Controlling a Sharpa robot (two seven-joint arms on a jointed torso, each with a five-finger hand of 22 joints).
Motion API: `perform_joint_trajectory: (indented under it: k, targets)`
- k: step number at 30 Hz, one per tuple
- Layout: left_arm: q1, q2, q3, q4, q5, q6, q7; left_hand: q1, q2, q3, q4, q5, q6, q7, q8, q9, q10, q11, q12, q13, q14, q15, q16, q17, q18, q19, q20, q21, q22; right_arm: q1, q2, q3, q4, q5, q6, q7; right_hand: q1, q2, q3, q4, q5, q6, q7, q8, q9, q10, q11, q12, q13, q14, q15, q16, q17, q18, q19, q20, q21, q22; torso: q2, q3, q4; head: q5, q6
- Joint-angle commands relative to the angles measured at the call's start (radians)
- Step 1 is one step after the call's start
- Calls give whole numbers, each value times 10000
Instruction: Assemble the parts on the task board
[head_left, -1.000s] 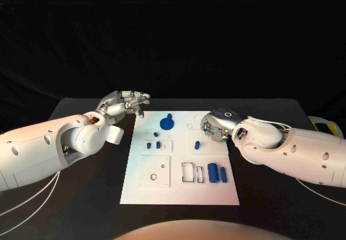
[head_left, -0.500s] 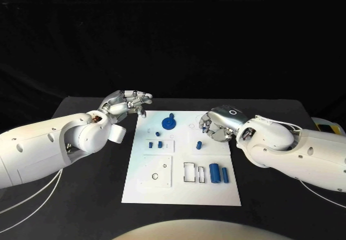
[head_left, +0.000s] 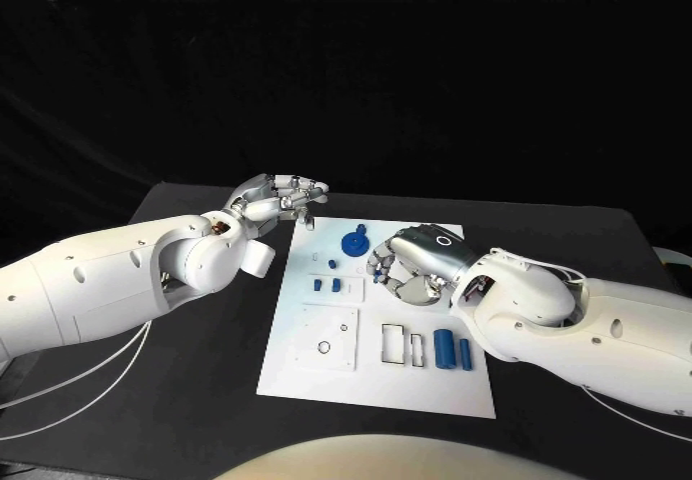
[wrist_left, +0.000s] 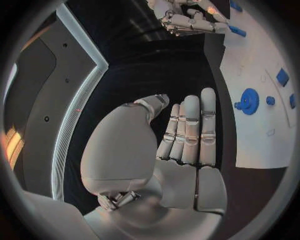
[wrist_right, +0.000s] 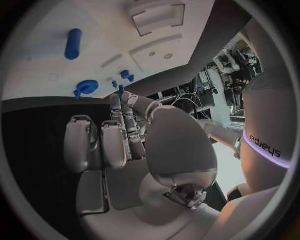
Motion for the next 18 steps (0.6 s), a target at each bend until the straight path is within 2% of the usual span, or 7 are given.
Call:
perform_joint_trajectory:
  k: [1,6,12,18]
  targets:
    - [6,34,8,9,54,181,44,22,1,-41,7,-20,-87,17,-35,-9,-45,30,-39,-13,-33,24,-39,-13,63,81,13,-51,-9,-140,151,-1,10,14,-195,193,-19,-15,43,-24,64,-27,15,29,8,177,-276,48,17,399,-64,44,-4,-132,64,-1,24,640,10,-6,3,230,-55]
    - [6,61,8,4,54,171,41,22,1,-41,7,-20,-87,17,-35,-9,-45,30,-39,-13,-33,24,-39,-13,63,81,13,-51,-9,-435,459,-7,-99,-10,-305,230,-25,-15,43,-22,71,-36,19,26,10,170,-272,43,18,397,-62,42,-11,-129,56,-1,13,631,17,-6,-6,508,-126]
    - [6,109,8,2,54,175,31,21,3,-45,12,-20,-94,20,-39,-10,-61,34,-45,-17,-32,27,-42,-16,62,85,16,-61,-17,-845,820,-16,-344,-146,-471,258,-34,-17,44,-21,81,-51,24,21,13,157,-267,35,21,397,-58,44,-11,-123,41,1,-5,616,20,3,-10,749,-237]
    - [7,136,8,10,54,175,27,21,3,-45,12,-20,-94,20,-39,-10,-61,34,-45,-17,-32,27,-42,-16,62,85,16,-61,-17,-1182,1117,-26,-584,-262,-577,275,-38,-18,44,-21,84,-57,25,19,14,153,-265,32,22,396,-57,42,-16,-122,39,1,-8,614,21,2,-3,853,-301]
